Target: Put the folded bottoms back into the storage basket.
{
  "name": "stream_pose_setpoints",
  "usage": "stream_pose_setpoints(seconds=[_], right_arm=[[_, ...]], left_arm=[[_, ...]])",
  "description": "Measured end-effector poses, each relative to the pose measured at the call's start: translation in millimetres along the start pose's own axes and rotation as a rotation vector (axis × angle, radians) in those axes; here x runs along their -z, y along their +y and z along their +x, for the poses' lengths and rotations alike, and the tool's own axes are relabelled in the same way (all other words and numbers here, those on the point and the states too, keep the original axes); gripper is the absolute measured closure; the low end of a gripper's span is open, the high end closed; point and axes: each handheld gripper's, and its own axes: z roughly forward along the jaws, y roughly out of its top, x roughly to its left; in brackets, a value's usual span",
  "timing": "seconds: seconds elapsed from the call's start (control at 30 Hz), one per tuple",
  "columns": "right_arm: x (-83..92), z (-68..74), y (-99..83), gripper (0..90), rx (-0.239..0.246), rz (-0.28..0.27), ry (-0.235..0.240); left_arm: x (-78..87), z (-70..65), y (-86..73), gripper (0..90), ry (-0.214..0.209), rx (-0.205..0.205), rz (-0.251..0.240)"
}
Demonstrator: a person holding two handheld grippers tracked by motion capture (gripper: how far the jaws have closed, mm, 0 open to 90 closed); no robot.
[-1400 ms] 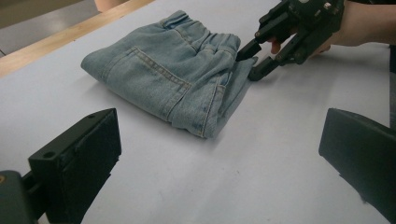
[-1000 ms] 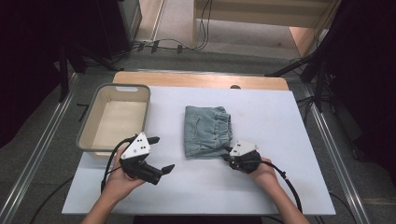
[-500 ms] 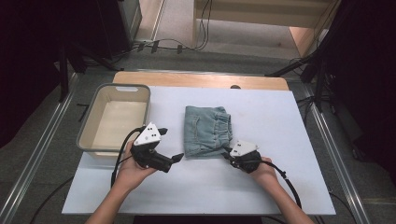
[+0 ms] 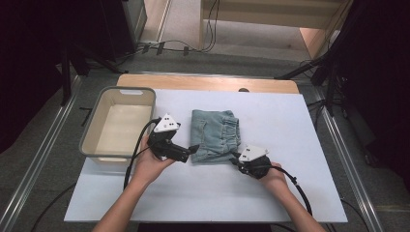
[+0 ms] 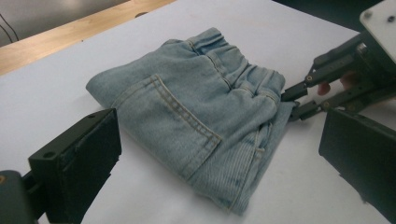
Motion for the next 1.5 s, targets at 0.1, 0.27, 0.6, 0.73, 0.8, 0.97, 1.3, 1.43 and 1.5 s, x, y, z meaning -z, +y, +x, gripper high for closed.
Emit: stream_pose_setpoints(seconds=[0.1, 0.27, 0.6, 0.73, 0.8, 0.97, 1.3, 1.43, 1.5], right_arm=[[0.1, -0.5, -0.2, 73.3, -0.013, 0.001, 0.009], [-0.1, -1.0, -0.6, 73.3, -0.013, -0.005, 0.007], [-0.3, -0.1, -1.5, 72.9, -0.026, -0.008, 0.007], [-0.4, -0.8, -1.7, 72.7, -0.028, -0.011, 0.009], [-0.4, -1.5, -2.0, 72.5, -0.027, -0.013, 0.010], [-0.6, -1.2, -2.4, 72.3, -0.037, -0.013, 0.015], [-0.6, -1.1, -2.1, 72.2, -0.044, -0.011, 0.016], [-0.5, -1.0, -2.0, 72.3, -0.043, -0.010, 0.016], [-0.5, -1.0, -2.1, 72.3, -0.043, -0.010, 0.016]], left_arm=[[-6.7, 1.2, 6.9, 0.0, 0.007, -0.001, 0.013], [-16.2, 5.2, 16.2, 0.0, 0.014, 0.005, 0.016], [-37.5, 17.4, 30.8, 0.0, 0.003, 0.066, 0.034], [-46.2, 24.2, 34.7, 0.0, 0.016, 0.080, 0.051], [-51.0, 28.4, 36.6, 0.0, 0.021, 0.089, 0.061], [-59.5, 39.4, 40.6, 0.0, 0.040, 0.114, 0.068], [-70.6, 56.8, 49.2, 0.0, 0.068, 0.147, 0.104], [-77.9, 63.5, 52.3, 0.0, 0.059, 0.164, 0.131], [-81.9, 66.4, 52.9, 0.0, 0.074, 0.167, 0.145]])
